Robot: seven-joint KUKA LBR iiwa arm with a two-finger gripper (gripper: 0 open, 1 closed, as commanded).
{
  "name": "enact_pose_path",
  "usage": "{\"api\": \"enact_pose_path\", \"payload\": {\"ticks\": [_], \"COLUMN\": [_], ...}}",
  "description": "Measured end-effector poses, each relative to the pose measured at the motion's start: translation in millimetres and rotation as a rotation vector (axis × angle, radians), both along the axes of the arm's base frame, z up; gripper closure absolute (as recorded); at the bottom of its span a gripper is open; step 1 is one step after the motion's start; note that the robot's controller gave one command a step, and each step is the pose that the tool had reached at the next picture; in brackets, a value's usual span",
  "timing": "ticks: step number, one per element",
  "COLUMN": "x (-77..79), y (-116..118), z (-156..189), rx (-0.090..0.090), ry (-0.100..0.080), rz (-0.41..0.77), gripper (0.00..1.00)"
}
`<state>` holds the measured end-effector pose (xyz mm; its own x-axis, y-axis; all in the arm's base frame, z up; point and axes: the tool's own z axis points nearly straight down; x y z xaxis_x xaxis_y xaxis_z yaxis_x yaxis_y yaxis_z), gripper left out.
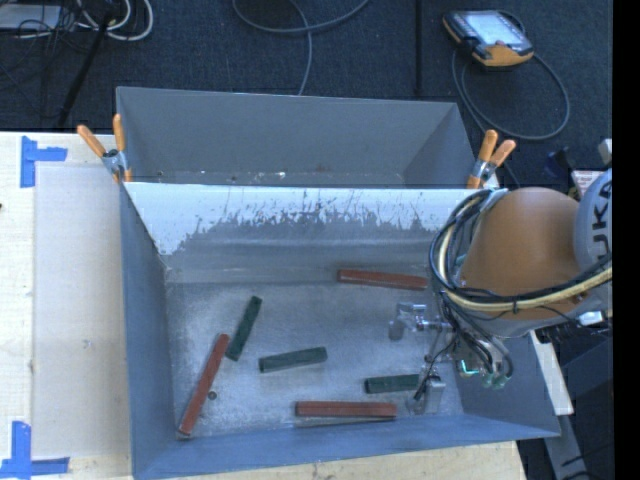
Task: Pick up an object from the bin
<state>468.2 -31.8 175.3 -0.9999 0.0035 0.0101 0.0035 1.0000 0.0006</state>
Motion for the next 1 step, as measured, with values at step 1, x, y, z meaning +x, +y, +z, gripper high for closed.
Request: {"api": "enact_pose_path", "payload": {"ticks": [1], "x": [1.8], "y": [0.1], "z": [3.7], "rx": [0.000], "ry": [-0.008], "rz": [0.001], "gripper": [0.00]}}
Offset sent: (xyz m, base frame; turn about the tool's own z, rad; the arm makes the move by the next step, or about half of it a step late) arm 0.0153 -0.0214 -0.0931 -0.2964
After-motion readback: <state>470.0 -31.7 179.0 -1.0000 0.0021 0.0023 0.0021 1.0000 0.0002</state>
